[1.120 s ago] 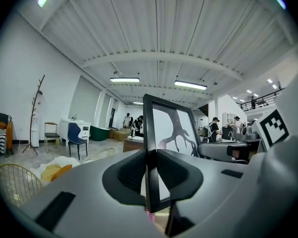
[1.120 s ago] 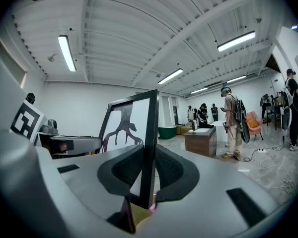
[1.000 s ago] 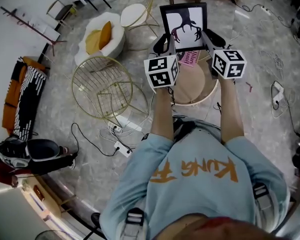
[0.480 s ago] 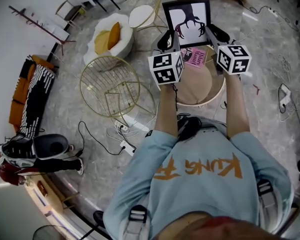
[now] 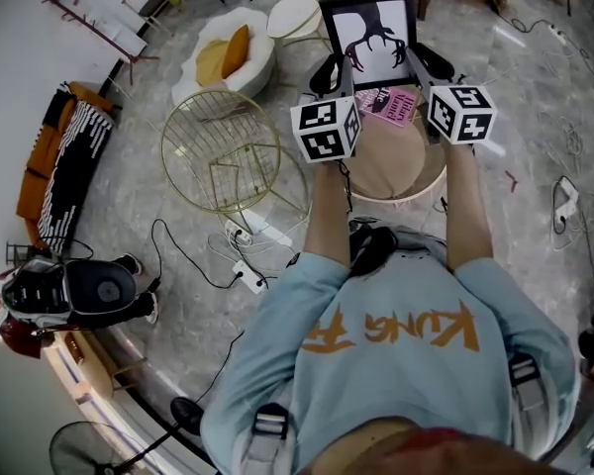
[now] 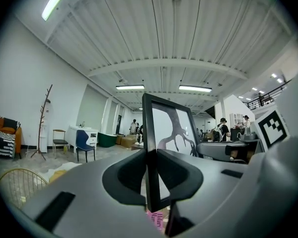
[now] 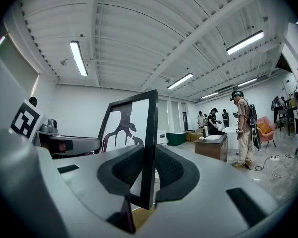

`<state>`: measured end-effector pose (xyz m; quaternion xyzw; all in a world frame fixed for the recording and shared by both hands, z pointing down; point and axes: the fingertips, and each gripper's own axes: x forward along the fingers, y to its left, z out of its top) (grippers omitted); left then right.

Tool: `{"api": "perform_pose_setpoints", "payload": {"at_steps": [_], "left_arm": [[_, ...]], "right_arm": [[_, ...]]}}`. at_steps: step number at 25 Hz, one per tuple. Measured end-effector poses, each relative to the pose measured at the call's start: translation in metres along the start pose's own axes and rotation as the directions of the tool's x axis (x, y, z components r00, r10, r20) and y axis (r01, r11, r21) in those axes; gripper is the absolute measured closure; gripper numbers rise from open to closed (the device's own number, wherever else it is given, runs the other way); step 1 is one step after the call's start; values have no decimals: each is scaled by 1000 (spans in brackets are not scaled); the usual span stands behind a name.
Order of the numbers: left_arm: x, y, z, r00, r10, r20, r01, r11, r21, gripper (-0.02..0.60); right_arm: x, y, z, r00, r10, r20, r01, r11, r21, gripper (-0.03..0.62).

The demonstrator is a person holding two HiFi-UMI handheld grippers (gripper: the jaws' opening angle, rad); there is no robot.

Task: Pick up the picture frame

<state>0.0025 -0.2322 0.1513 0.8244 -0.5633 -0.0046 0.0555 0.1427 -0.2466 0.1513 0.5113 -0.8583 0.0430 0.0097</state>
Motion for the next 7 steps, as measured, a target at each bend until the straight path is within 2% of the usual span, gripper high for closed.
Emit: {"api": "perform_pose_setpoints", "payload": {"at_steps": [7], "left_arm": [[0, -3, -8, 1000, 6, -16, -6, 1000, 2, 502]], "right_arm": [[-2, -3, -7, 1000, 12, -14, -12, 1000, -1, 525]]}}
